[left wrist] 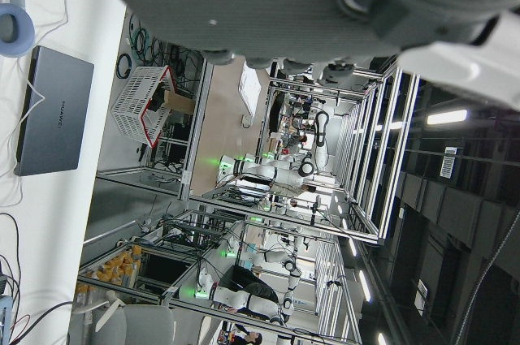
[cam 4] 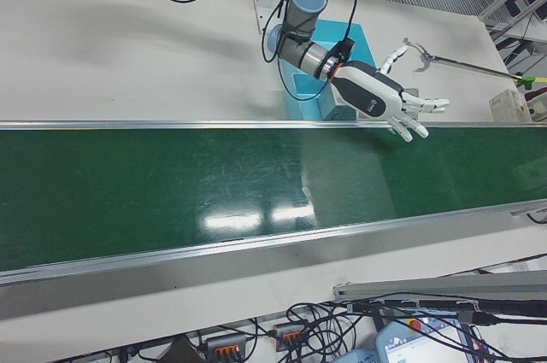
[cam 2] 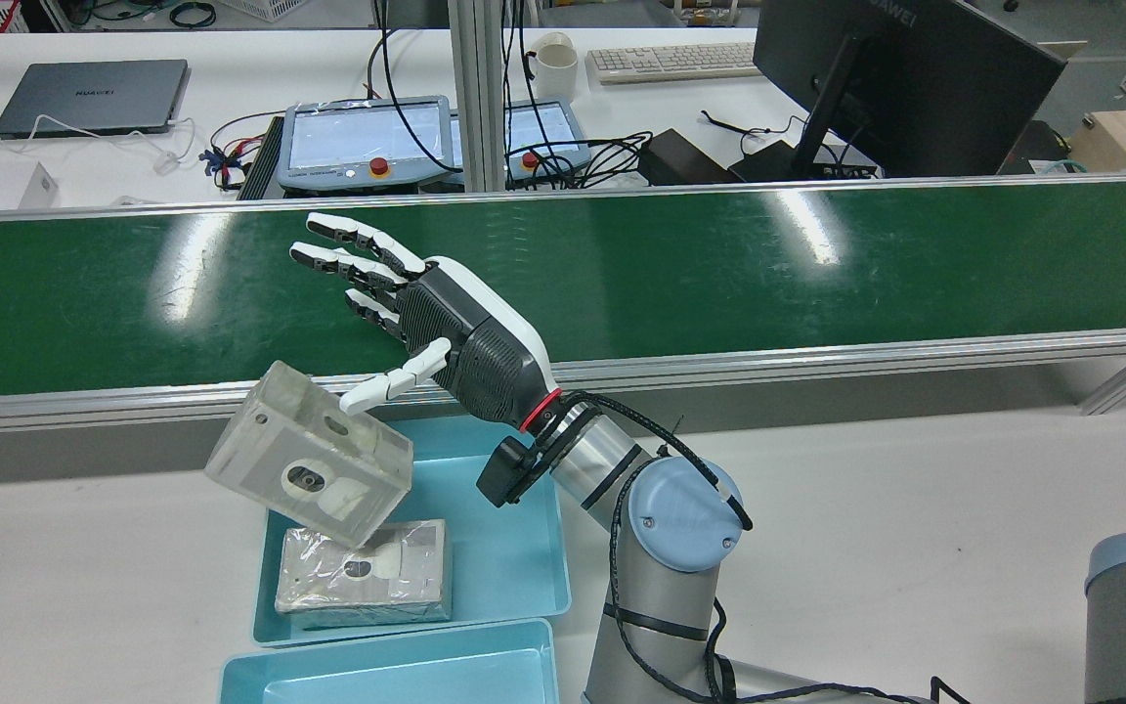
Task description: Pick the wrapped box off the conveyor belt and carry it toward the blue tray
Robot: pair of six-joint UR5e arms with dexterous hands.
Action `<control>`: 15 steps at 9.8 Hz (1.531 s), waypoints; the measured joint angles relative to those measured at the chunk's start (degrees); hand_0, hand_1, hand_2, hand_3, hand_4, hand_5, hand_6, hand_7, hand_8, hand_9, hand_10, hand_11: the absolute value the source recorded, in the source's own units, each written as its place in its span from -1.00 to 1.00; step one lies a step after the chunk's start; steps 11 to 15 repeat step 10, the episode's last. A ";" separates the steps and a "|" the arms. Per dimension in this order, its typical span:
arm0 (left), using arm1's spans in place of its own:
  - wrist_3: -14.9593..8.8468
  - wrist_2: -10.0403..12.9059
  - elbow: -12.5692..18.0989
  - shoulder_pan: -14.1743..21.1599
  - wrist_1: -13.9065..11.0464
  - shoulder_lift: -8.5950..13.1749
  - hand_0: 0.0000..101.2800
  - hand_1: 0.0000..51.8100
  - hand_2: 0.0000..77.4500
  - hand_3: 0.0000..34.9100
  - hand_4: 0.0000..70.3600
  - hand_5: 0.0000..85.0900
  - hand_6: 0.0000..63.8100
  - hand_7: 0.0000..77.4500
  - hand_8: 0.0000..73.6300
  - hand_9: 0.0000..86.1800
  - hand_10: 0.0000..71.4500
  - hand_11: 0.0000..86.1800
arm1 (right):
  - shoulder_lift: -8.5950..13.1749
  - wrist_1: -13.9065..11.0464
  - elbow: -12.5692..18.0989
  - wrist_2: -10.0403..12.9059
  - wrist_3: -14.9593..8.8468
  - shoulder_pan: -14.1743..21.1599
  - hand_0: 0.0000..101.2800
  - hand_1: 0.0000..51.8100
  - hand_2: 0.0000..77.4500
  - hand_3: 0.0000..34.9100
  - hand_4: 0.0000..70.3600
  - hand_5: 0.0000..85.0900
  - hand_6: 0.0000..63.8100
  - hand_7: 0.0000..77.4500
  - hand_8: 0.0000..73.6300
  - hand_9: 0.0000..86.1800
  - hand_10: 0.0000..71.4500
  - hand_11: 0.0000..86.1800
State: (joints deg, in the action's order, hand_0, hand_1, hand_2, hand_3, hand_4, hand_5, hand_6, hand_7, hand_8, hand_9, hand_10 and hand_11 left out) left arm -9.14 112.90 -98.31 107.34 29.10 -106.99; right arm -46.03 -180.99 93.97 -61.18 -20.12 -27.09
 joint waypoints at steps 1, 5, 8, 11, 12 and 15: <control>0.00 0.00 0.00 0.00 0.00 0.00 -1.00 -1.00 -0.99 -1.00 -1.00 -0.97 -1.00 -1.00 -0.99 -0.99 -0.98 -0.99 | 0.00 0.02 -0.01 -0.04 0.00 0.02 -0.08 -0.64 -0.77 0.43 -0.89 -0.58 -0.56 -0.87 -0.91 -0.97 -0.97 -0.91; 0.00 0.00 0.00 0.00 0.00 0.00 -1.00 -1.00 -0.99 -1.00 -1.00 -0.97 -1.00 -1.00 -0.99 -0.99 -0.98 -0.99 | -0.74 -1.92 1.24 -0.89 -2.03 -3.14 -0.08 -0.71 -0.96 0.70 -0.89 -0.54 -0.56 -0.87 -0.88 -0.97 -1.00 -0.96; 0.00 0.00 0.00 0.00 0.00 0.00 -1.00 -1.00 -0.99 -1.00 -1.00 -0.97 -1.00 -1.00 -0.99 -0.99 -0.98 -0.99 | -5.27 -11.30 9.44 -1.69 -8.94 -10.66 -0.05 -0.43 -0.83 0.29 -0.86 -0.47 -0.73 -0.89 -0.90 -0.97 -1.00 -0.97; 0.00 0.00 0.00 0.00 0.00 0.00 -1.00 -1.00 -0.99 -1.00 -1.00 -0.97 -1.00 -1.00 -0.99 -1.00 -0.98 -0.99 | -7.97 -15.18 11.79 -0.56 -10.03 -14.44 -0.03 -0.31 -0.72 -0.16 -0.83 -0.37 -0.76 -0.85 -0.94 -0.97 -1.00 -0.97; 0.00 0.00 0.00 0.00 0.00 0.00 -1.00 -1.00 -0.99 -1.00 -1.00 -0.97 -1.00 -1.00 -0.99 -1.00 -0.98 -0.99 | -7.97 -15.18 11.79 -0.56 -10.03 -14.44 -0.03 -0.31 -0.72 -0.16 -0.83 -0.37 -0.76 -0.85 -0.94 -0.97 -1.00 -0.97; 0.00 0.00 0.00 0.00 0.00 0.00 -1.00 -1.00 -0.99 -1.00 -1.00 -0.97 -1.00 -1.00 -0.99 -1.00 -0.98 -0.99 | -7.97 -15.18 11.79 -0.56 -10.03 -14.44 -0.03 -0.31 -0.72 -0.16 -0.83 -0.37 -0.76 -0.85 -0.94 -0.97 -1.00 -0.97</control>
